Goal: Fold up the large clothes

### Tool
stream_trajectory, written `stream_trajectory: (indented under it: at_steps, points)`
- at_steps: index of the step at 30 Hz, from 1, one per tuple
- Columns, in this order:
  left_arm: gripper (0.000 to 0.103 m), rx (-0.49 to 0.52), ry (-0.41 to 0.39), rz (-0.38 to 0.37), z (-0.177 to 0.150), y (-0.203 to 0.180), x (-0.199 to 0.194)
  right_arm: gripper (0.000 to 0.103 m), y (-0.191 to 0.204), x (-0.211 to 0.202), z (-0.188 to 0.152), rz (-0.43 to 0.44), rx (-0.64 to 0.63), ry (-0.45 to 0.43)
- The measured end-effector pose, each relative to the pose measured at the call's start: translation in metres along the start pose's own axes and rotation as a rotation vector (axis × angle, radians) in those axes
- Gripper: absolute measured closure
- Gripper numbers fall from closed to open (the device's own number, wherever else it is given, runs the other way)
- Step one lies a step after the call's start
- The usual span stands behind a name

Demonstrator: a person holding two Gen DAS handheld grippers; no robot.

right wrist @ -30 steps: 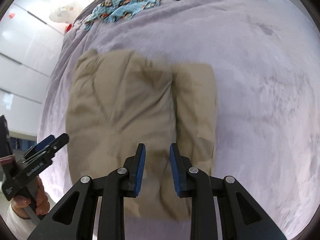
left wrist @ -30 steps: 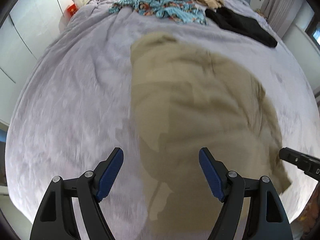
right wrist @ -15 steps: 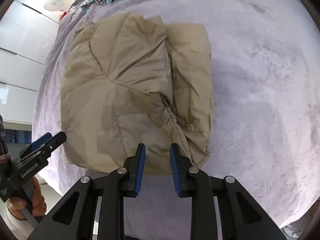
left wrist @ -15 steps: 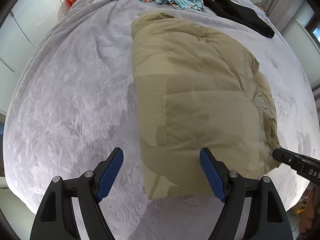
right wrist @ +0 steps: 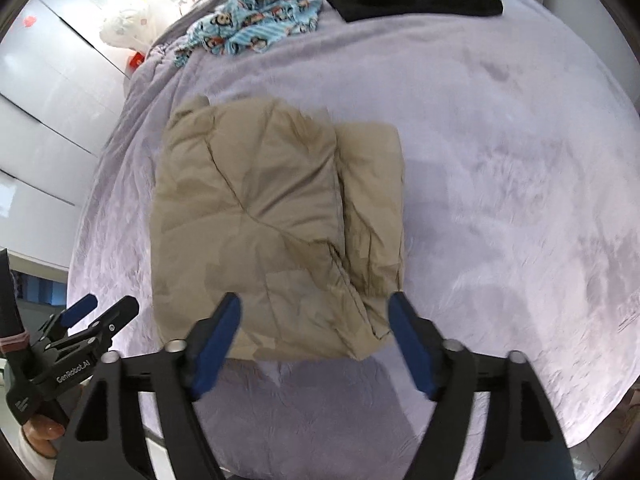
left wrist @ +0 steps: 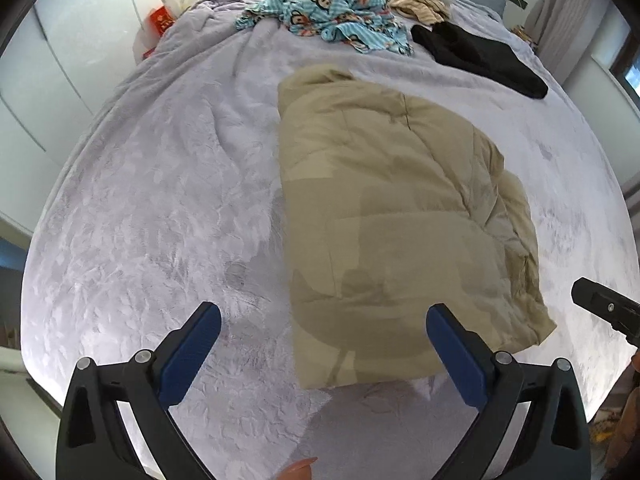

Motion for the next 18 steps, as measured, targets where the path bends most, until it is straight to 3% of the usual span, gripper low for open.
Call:
stream_trajectory:
  at_steps: [3, 5, 8, 18]
  points:
    - [0.0, -0.005, -0.03, 0.025, 0.006, 0.0, -0.012, 0.02, 0.002, -0.009, 0.007, -0.03, -0.023, -0.036]
    - [0.0, -0.011, -0.044, 0.033, 0.008, -0.001, -0.02, 0.011, 0.003, -0.016, 0.011, -0.052, -0.046, -0.07]
    - [0.0, -0.027, -0.066, 0.037, 0.009, -0.003, -0.032, 0.01, 0.008, -0.028, 0.016, -0.078, -0.094, -0.126]
    - [0.0, -0.061, -0.124, 0.064, 0.009, -0.006, -0.064, 0.01, 0.015, -0.056, 0.021, -0.094, -0.138, -0.166]
Point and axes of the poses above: each gripper's, at about its wrist camera, not at the fingertips, and x roughly the way its jaws point, y to its left, z to its top, the point moved 7 cm from there along x, roughly the way its jaws point, and after that the axes turned 9 degrees about -y, right-handed, at the moved point
